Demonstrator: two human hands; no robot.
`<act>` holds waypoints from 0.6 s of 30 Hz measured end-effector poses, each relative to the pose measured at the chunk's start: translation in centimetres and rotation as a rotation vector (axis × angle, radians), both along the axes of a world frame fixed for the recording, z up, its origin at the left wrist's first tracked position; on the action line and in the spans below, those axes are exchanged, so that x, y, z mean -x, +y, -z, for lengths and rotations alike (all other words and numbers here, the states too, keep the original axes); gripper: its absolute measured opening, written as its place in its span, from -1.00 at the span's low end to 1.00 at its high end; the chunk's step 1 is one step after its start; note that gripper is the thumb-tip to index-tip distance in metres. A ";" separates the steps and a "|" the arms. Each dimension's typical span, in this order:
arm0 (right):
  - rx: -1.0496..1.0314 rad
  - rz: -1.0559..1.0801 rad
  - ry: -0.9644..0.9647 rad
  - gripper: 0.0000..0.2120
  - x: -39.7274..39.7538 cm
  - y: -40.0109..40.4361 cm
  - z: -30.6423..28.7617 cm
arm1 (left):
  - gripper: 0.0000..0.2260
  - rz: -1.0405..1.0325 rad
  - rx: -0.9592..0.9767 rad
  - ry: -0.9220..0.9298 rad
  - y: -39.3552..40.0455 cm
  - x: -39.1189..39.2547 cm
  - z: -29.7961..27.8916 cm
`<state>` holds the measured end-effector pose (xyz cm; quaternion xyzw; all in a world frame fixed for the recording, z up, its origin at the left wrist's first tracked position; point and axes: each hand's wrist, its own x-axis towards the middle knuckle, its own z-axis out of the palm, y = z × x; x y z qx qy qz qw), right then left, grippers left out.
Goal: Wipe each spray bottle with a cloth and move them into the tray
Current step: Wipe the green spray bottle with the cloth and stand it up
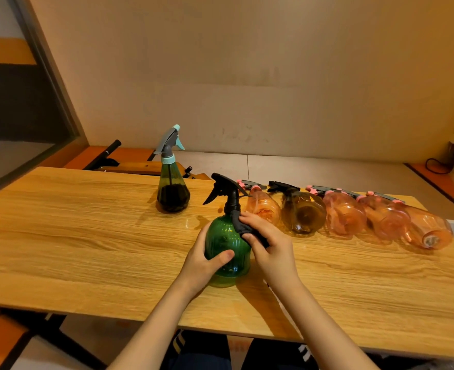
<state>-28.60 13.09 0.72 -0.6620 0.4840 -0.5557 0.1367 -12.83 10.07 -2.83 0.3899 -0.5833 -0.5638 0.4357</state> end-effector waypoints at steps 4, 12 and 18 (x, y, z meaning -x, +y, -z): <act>0.081 0.017 0.043 -0.67 -0.1 1.2 1.2 | -0.28 -0.004 0.002 0.014 -0.1 0.0 0.3; 0.099 -0.026 0.081 -0.72 -0.7 4.1 5.3 | -0.40 -0.094 -0.033 0.071 -0.3 0.2 0.1; 0.104 -0.049 0.131 -0.68 -1.0 4.2 5.2 | -0.34 -0.102 -0.103 0.167 -0.2 -0.1 -0.1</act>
